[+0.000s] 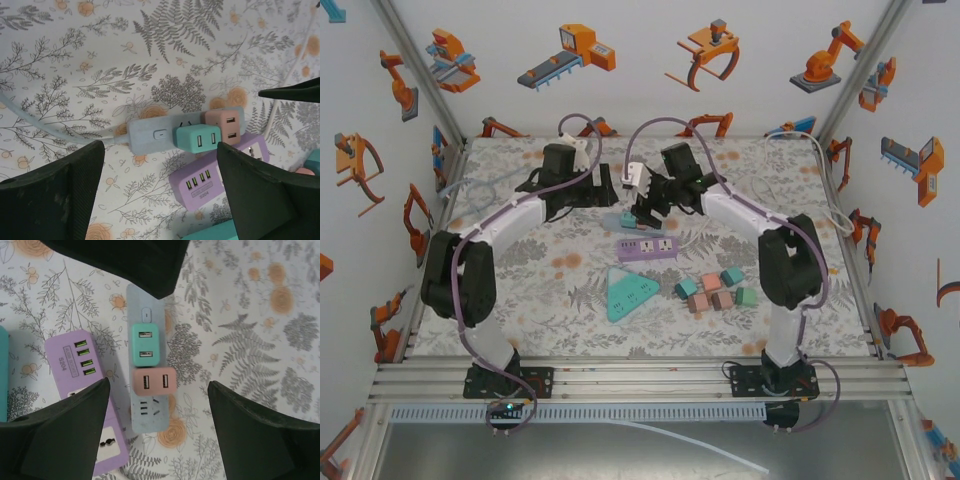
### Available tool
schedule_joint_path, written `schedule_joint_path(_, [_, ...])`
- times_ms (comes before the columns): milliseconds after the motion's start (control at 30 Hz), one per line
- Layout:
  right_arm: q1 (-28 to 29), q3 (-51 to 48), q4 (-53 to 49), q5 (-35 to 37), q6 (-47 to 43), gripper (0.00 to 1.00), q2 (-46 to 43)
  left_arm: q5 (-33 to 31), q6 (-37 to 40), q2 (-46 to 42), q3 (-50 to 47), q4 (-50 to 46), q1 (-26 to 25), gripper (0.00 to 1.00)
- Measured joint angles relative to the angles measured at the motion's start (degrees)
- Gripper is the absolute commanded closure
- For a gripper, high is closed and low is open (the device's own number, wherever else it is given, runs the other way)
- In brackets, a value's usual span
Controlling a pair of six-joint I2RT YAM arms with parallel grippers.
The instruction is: Pull the plug off the socket
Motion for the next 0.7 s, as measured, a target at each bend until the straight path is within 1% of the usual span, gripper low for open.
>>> schedule_joint_path(133, [-0.44, 2.16, -1.38, -3.17, -1.27, 0.34, 3.67, 2.01, 0.5, 2.86, 1.22, -1.29, 0.28, 0.24])
schedule_joint_path(233, [-1.03, 2.6, -1.51, -4.5, -1.36, 0.35, 5.27, 4.42, 0.81, 4.96, 1.95, -1.68, 0.37, 0.3])
schedule_joint_path(300, [-1.44, 2.67, -1.51, -5.09, -1.4, 0.38, 6.08, 5.62, 0.79, 5.84, 1.95, -1.88, 0.37, 0.32])
schedule_joint_path(467, [-2.27, 2.67, -1.44, -6.88, -1.46, 0.54, 7.02, 7.91, 0.79, 6.86, 1.95, -1.86, 0.37, 0.37])
schedule_joint_path(533, [-2.4, 2.69, -1.22, -7.28, -1.44, 0.56, 7.26, 8.63, 0.76, 7.28, 1.95, -1.81, 0.37, 0.38])
schedule_joint_path(700, [-2.62, 2.69, -0.9, -7.98, -1.38, 0.56, 7.45, 11.37, 0.52, 8.94, 1.95, -1.16, 0.37, 0.39])
